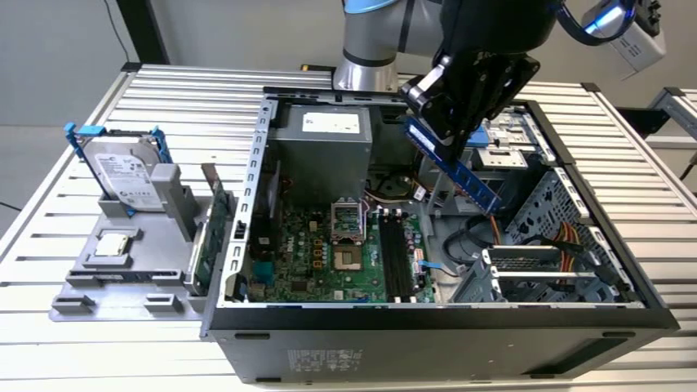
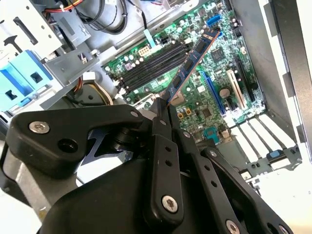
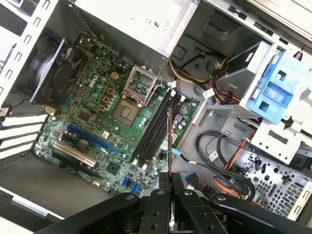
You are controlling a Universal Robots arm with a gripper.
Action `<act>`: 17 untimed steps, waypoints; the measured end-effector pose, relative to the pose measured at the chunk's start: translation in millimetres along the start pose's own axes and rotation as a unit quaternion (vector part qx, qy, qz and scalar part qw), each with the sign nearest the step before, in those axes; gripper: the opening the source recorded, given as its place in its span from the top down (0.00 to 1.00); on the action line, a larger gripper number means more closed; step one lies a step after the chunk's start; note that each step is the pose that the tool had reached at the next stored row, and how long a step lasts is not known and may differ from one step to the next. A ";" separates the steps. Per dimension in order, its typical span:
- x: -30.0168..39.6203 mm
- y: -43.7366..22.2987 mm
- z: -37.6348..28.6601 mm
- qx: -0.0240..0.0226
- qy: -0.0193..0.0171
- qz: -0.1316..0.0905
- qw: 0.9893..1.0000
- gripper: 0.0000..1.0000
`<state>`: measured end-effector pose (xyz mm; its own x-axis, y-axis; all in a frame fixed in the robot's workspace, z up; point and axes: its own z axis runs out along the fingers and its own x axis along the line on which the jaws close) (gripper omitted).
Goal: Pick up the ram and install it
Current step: 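Insert the ram into the slot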
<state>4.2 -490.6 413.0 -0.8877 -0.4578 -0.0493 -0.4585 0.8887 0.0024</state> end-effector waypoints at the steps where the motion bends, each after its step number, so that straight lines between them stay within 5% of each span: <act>1: 0.0 0.0 0.0 0.000 0.000 0.001 1.000 1.00; 17: 0.0 0.0 0.0 0.001 0.000 0.019 1.000 1.00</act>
<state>4.2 -490.6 413.1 -0.9044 -0.4238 -0.0492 -0.4244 0.9055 0.0023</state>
